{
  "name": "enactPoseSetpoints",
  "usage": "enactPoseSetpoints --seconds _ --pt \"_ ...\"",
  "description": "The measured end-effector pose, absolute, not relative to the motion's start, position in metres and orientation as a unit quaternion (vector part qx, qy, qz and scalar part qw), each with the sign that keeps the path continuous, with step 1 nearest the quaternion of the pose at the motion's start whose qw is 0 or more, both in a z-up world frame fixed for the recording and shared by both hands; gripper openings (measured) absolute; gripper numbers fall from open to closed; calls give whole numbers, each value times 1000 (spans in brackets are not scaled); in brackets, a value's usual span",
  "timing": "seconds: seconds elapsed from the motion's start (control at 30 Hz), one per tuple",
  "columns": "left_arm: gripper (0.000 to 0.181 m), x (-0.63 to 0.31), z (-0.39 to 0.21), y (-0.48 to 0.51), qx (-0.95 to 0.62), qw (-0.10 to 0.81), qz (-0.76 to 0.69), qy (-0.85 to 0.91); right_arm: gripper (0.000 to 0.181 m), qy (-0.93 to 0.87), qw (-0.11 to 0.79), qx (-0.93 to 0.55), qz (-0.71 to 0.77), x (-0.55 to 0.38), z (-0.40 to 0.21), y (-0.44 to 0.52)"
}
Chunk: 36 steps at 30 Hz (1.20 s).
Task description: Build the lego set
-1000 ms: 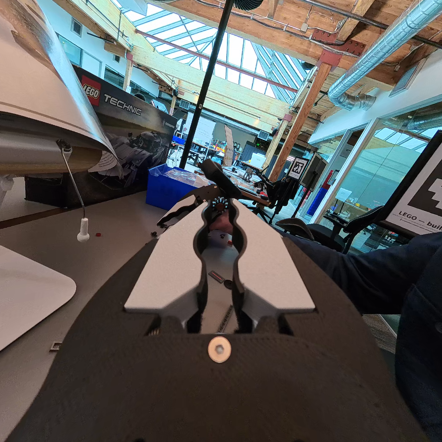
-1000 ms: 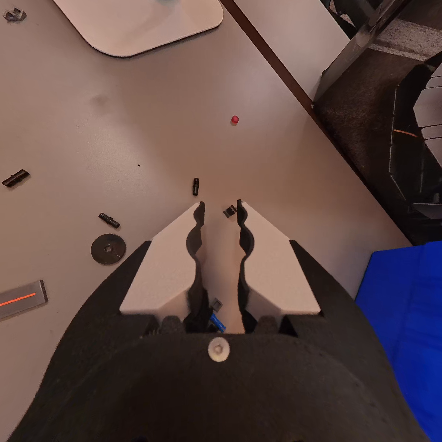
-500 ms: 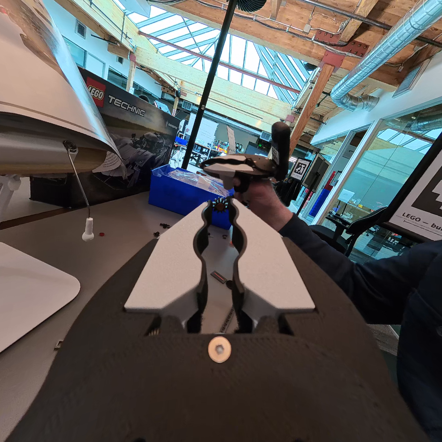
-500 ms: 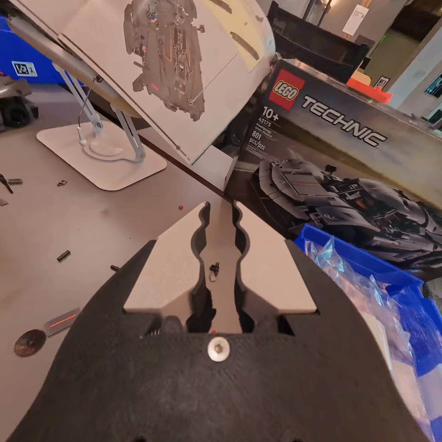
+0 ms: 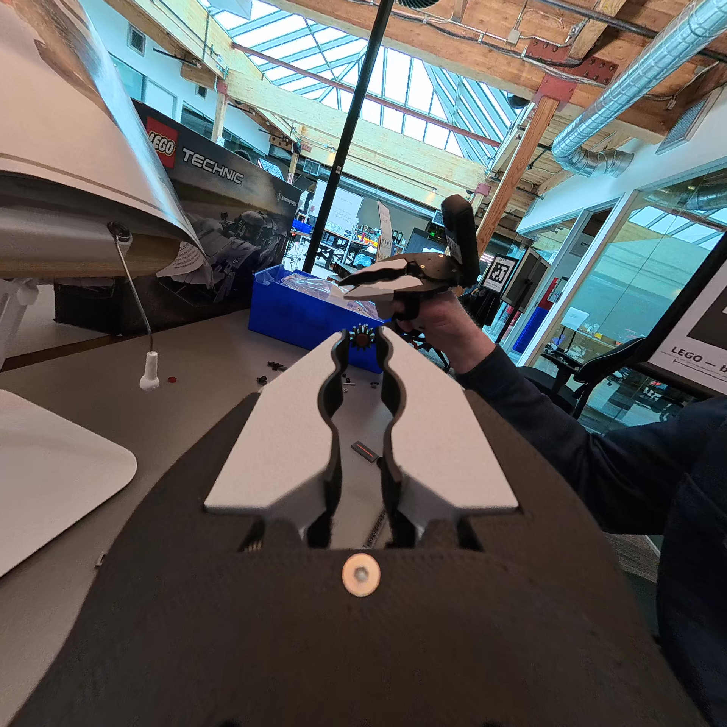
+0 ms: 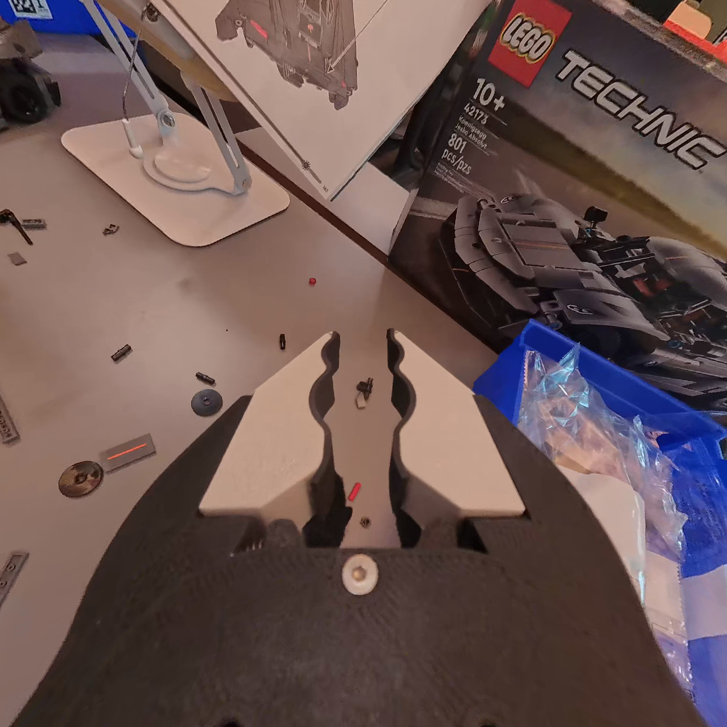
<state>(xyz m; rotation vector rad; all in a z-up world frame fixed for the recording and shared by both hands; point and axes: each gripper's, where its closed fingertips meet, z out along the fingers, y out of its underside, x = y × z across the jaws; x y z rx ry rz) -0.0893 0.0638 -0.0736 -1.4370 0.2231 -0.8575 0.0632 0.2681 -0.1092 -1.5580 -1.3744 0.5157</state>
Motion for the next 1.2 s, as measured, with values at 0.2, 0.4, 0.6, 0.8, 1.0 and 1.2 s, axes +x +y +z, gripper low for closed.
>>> enactPoseSetpoints --seconds 0.2,0.4,0.6,0.8,1.0,1.2 --pt "11 -89 -75 64 -638 663 -379 100 22 -603 438 -645 169 64 -134 265" --pt "11 -90 -74 64 -637 665 -377 99 21 -580 474 -638 176 65 -118 270" --pt "11 -89 -75 65 -638 664 -377 99 20 -571 485 -638 180 66 -116 274" --pt "11 -90 -75 65 -639 664 -376 98 19 -564 506 -629 172 66 -108 276" --pt "11 -89 -76 66 -640 663 -376 99 16 -532 545 -615 201 73 -84 276" --pt "11 -90 -77 66 -641 663 -374 98 17 -539 539 -616 196 71 -90 276"
